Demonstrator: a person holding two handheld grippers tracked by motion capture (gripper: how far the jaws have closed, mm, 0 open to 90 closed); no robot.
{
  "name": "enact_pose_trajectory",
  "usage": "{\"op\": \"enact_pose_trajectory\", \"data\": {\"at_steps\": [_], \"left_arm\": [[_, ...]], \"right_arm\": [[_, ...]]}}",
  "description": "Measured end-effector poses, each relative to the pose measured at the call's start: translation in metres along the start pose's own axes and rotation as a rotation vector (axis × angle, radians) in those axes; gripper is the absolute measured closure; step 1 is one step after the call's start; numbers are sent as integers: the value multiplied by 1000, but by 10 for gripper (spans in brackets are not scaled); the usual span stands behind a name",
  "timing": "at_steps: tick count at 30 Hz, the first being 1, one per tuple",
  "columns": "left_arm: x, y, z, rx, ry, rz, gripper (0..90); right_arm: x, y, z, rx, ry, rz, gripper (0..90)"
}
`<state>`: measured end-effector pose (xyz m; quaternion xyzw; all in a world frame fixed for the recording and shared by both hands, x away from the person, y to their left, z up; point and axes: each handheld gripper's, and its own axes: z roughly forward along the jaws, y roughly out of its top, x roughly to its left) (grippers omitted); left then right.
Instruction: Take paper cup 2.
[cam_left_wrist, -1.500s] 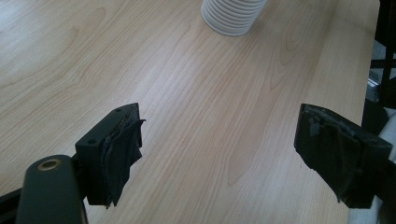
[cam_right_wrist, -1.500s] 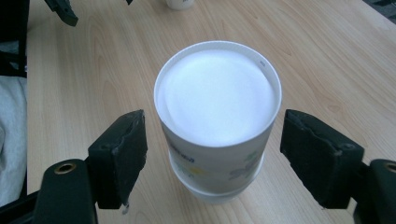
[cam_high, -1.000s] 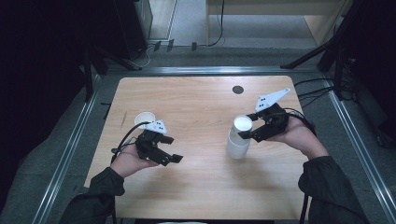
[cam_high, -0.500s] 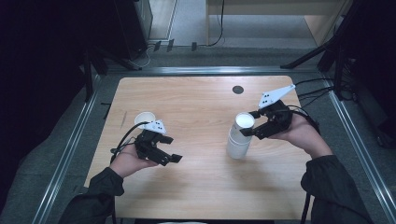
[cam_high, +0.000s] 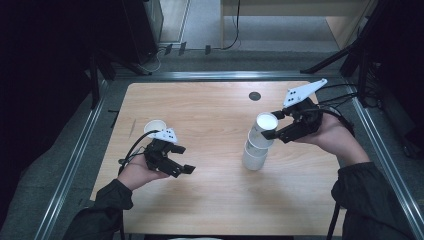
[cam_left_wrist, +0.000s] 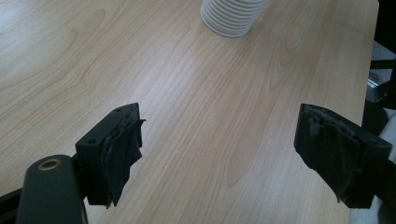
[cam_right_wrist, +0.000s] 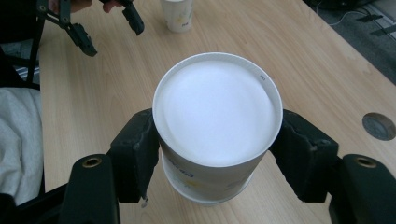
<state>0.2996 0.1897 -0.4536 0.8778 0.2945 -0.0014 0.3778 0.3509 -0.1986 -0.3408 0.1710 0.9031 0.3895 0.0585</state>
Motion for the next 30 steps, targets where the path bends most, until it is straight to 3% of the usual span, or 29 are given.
{"op": "enact_pose_trajectory", "data": {"at_steps": [5,12,25,30], "left_arm": [[0,0,0,-3,1,2,155],[0,0,-2,-16,3,0,177],[0,0,-5,-30,3,11,177],[-2,0,-4,-33,1,23,178]], "right_arm": [[7,11,-14,-17,-11,-24,347],[29,20,-24,-17,30,-54,348],[70,-3,4,-63,143,-93,349],[76,-15,19,-73,176,-92,349]]}}
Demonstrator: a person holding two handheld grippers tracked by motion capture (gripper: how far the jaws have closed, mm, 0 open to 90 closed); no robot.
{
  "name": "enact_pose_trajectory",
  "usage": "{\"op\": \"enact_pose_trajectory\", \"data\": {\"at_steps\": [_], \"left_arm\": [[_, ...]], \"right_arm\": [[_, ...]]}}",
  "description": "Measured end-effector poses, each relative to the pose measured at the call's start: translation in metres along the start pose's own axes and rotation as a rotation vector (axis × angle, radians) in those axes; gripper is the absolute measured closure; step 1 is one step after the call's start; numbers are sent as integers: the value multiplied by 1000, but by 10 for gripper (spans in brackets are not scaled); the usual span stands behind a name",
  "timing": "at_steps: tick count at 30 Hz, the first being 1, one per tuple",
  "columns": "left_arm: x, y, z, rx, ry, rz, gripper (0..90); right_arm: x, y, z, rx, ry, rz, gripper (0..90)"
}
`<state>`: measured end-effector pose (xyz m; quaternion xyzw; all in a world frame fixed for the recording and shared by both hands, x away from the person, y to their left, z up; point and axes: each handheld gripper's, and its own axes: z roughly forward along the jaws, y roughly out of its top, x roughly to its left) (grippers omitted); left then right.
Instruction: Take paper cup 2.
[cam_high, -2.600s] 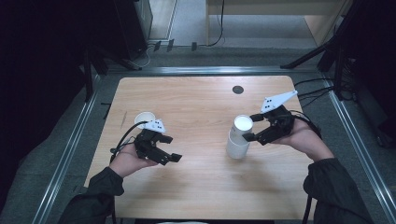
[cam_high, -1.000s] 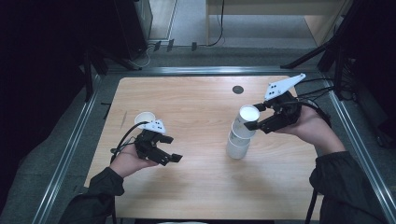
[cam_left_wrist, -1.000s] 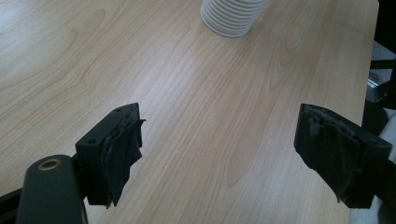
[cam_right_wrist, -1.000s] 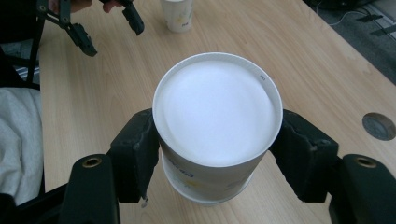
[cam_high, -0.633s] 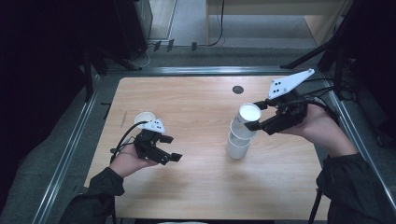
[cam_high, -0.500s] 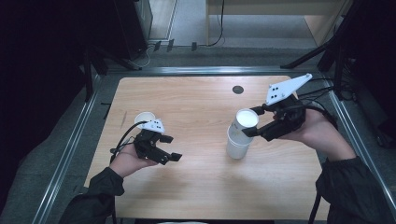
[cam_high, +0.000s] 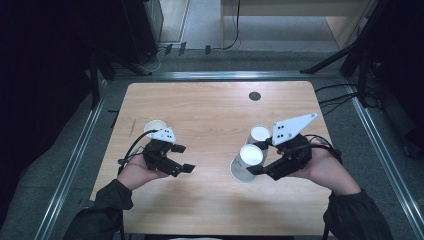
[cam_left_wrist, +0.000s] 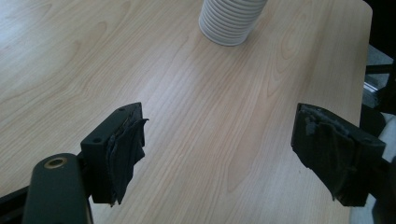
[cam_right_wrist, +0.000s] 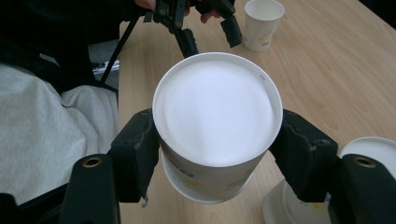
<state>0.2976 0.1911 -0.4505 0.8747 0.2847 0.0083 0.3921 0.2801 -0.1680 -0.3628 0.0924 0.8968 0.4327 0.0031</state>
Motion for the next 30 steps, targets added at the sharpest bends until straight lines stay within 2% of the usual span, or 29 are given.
{"op": "enact_pose_trajectory", "data": {"at_steps": [6,11,17,22,25,30], "left_arm": [[-1,0,1,9,2,17,178],[-1,-1,2,8,6,27,178],[-3,-1,4,0,-10,49,178],[-4,-1,7,-2,-20,69,178],[-6,-2,10,6,-40,88,178],[-7,-1,14,5,-74,87,178]], "right_arm": [[-2,-19,17,-28,34,30,349],[-1,-28,32,-41,41,24,349],[-1,-38,48,-50,49,66,350],[2,-45,62,-42,33,81,350],[3,-47,69,-37,20,89,351],[4,-47,80,-47,-9,98,350]]}}
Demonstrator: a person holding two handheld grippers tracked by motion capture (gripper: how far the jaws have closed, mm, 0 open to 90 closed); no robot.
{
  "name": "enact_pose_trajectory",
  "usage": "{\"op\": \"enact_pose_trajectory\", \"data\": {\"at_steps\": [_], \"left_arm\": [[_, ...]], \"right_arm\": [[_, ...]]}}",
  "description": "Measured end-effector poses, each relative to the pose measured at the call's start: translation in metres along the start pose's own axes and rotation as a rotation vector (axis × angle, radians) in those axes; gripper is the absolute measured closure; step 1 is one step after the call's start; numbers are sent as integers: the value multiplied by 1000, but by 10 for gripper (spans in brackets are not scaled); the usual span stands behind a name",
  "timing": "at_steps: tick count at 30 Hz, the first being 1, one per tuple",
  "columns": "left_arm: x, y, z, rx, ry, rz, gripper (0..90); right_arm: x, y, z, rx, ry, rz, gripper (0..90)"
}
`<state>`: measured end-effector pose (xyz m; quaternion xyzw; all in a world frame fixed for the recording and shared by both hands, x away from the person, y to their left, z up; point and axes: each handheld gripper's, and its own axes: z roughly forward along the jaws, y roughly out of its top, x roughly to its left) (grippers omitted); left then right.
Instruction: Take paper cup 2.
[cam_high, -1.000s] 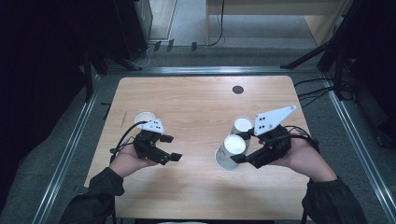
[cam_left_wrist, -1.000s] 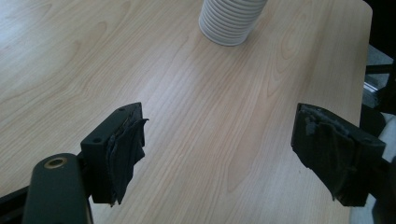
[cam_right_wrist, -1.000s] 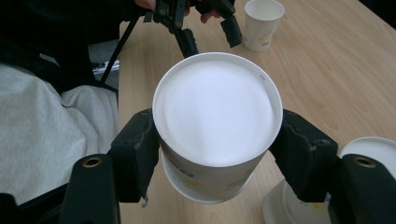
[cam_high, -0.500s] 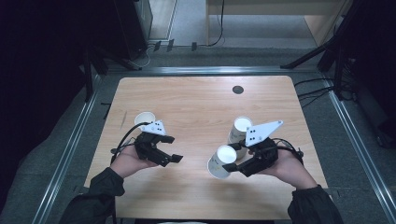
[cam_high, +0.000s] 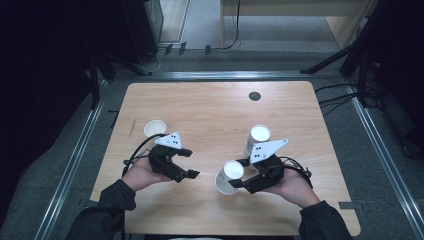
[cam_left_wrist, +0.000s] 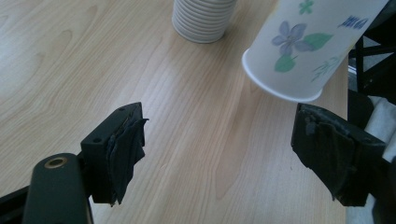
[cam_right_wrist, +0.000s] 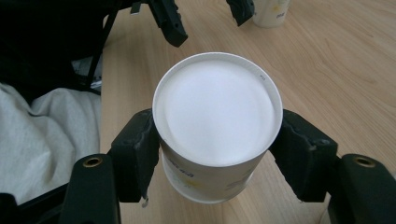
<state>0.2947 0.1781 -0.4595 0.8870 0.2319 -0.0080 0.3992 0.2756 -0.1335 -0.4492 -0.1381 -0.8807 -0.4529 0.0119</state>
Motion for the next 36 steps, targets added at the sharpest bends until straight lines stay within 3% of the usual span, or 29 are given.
{"op": "enact_pose_trajectory", "data": {"at_steps": [11,21,36], "left_arm": [[-5,0,5,-6,-77,34,180],[-9,-1,11,-31,-146,71,180],[-13,-1,23,-35,-186,96,179]], "right_arm": [[2,6,21,-25,-27,12,351],[2,15,32,-65,-8,18,351],[5,22,36,-88,20,18,351]]}}
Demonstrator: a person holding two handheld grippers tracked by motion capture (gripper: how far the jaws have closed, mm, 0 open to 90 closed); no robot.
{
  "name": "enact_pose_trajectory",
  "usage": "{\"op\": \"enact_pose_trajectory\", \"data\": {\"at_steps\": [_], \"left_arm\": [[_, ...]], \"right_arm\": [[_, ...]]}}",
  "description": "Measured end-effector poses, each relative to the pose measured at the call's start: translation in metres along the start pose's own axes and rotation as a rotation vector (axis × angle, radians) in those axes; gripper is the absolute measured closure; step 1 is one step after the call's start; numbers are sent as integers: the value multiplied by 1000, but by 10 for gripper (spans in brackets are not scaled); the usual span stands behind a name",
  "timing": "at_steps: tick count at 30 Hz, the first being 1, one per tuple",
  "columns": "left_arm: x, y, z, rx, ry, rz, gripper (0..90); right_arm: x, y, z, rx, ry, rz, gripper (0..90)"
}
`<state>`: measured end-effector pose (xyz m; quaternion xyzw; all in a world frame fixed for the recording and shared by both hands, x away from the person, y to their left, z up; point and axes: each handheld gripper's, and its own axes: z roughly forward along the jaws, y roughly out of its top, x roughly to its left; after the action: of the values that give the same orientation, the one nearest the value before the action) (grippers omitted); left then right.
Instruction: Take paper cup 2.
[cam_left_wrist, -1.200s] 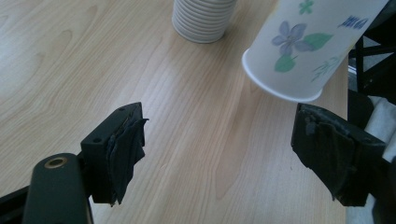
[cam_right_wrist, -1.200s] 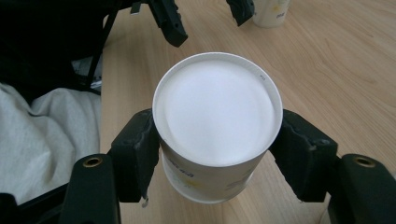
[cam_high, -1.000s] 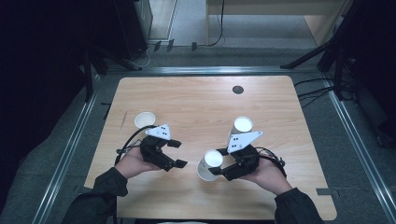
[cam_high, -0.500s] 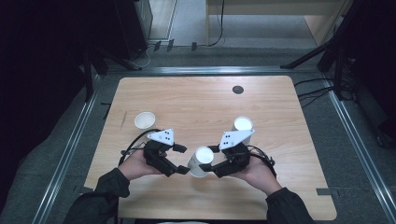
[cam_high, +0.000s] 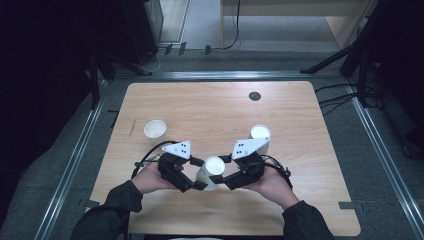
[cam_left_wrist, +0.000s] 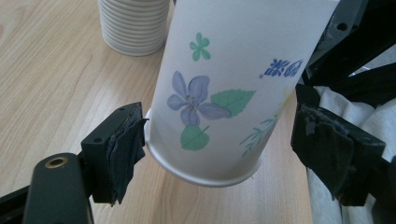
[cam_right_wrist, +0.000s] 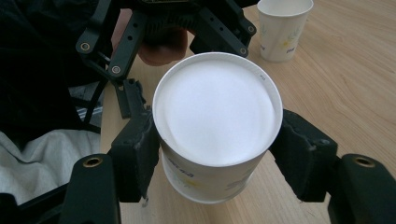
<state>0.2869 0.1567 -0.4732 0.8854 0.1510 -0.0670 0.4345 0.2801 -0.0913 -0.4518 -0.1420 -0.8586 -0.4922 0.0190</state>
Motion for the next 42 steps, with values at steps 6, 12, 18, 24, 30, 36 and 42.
{"op": "enact_pose_trajectory", "data": {"at_steps": [6,12,18,24,30,36,42], "left_arm": [[0,0,1,-5,-7,16,180],[-1,0,2,-5,-3,28,180],[-2,-1,3,-1,-2,41,235],[-5,-1,2,-8,5,71,269],[-6,-1,1,-10,6,83,294],[-7,-1,1,-16,7,92,310],[-7,-1,1,-8,3,90,313]], "right_arm": [[0,0,2,1,14,4,351],[2,1,6,1,22,6,352],[3,2,9,3,34,1,352],[3,2,9,0,33,2,353],[4,2,10,1,37,3,354],[3,2,9,-3,40,9,353],[3,2,9,2,43,5,352]]}}
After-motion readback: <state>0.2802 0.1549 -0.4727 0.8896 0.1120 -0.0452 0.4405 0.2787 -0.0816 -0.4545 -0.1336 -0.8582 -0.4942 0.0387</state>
